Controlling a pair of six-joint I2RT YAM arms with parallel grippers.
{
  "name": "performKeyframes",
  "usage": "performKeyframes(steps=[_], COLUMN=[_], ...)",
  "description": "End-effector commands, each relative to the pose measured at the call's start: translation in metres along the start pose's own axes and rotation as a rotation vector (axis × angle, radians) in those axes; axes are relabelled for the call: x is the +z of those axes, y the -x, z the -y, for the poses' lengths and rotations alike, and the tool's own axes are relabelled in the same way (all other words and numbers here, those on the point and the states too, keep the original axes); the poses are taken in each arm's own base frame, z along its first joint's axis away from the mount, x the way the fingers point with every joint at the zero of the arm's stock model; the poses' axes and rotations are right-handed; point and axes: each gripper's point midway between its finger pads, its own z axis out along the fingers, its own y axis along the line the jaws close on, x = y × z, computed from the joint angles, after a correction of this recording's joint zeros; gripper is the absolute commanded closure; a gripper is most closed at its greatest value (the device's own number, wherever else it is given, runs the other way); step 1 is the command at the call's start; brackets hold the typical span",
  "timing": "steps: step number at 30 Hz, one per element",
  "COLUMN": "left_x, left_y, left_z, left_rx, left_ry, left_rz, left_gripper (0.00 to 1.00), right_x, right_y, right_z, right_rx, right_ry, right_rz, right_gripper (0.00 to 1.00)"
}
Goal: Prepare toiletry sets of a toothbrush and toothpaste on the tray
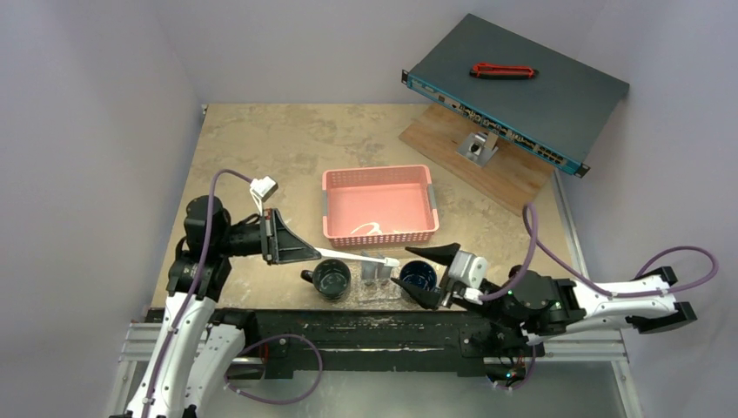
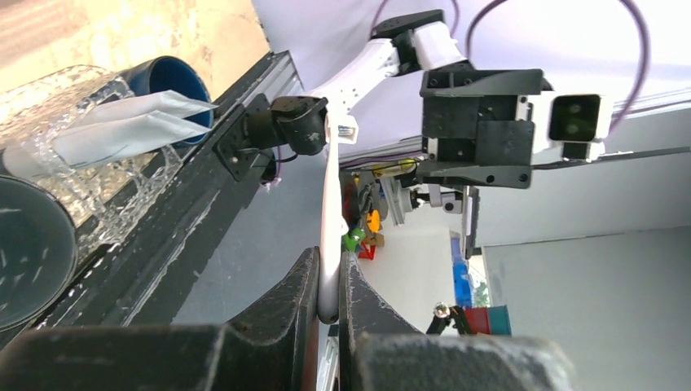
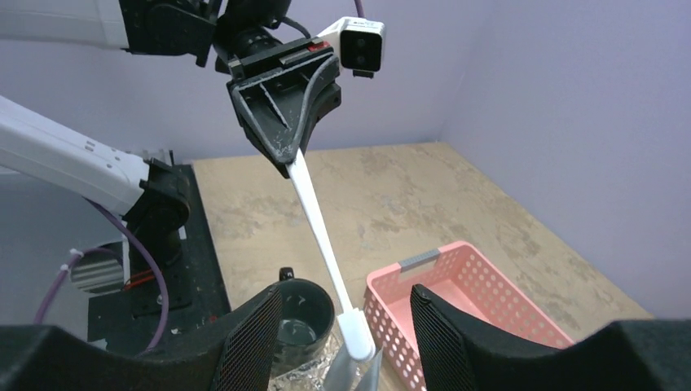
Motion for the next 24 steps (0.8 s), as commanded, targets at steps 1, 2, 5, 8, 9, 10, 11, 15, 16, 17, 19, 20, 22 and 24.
performKeyframes(steps=[1, 2, 5, 8, 9, 10, 11, 15, 16, 17, 19, 20, 22, 24], left_x=[-0.003, -0.003, -0.004, -0.005, -0.005, -0.006, -0.006, -0.009, -0.009, -0.01, -0.01, -0.011, -0.011, -0.012], left_y=[0.005, 0.005, 0.005, 0.004, 0.004, 0.004, 0.003, 0.0, -0.001, -0.002, -0.004, -0.005, -0.006, -0.007], left_z=[0.023, 0.025, 0.032, 0.038, 0.04, 0.042, 0.043, 0.052, 0.054, 0.055, 0.057, 0.058, 0.06, 0.063], left_rx=[0.06, 0.059, 0.065, 0.068, 0.071, 0.073, 0.072, 0.081, 0.082, 0.08, 0.081, 0.082, 0.088, 0.097], left_ry=[-0.072, -0.077, -0.09, -0.102, -0.107, -0.111, -0.114, -0.13, -0.132, -0.135, -0.138, -0.139, -0.144, -0.151], left_rz=[0.003, 0.002, 0.005, 0.002, -0.001, -0.003, -0.007, -0.017, -0.02, -0.024, -0.03, -0.031, -0.032, -0.033], left_gripper=[1.0, 1.0, 1.0, 1.0, 1.0, 1.0, 1.0, 1.0, 1.0, 1.0, 1.0, 1.0, 1.0, 1.0], right_x=[-0.009, -0.011, -0.014, -0.016, -0.016, -0.015, -0.015, -0.011, -0.009, -0.008, -0.007, -0.006, -0.005, -0.005], right_y=[0.033, 0.034, 0.036, 0.037, 0.039, 0.039, 0.04, 0.037, 0.036, 0.035, 0.033, 0.032, 0.029, 0.03], right_z=[0.005, 0.005, 0.004, -0.004, -0.005, -0.007, -0.009, -0.017, -0.018, -0.02, -0.024, -0.025, -0.026, -0.026], right_rx=[-0.03, -0.045, -0.089, -0.151, -0.168, -0.186, -0.205, -0.296, -0.309, -0.321, -0.345, -0.357, -0.375, -0.386], right_ry=[0.018, 0.022, 0.036, 0.084, 0.09, 0.097, 0.106, 0.143, 0.148, 0.156, 0.174, 0.179, 0.187, 0.186], right_rz=[0.217, 0.239, 0.281, 0.308, 0.316, 0.322, 0.327, 0.322, 0.317, 0.314, 0.306, 0.3, 0.289, 0.294], right_gripper=[0.37, 0.36, 0.35, 0.35, 0.35, 0.35, 0.35, 0.36, 0.36, 0.37, 0.37, 0.37, 0.38, 0.38])
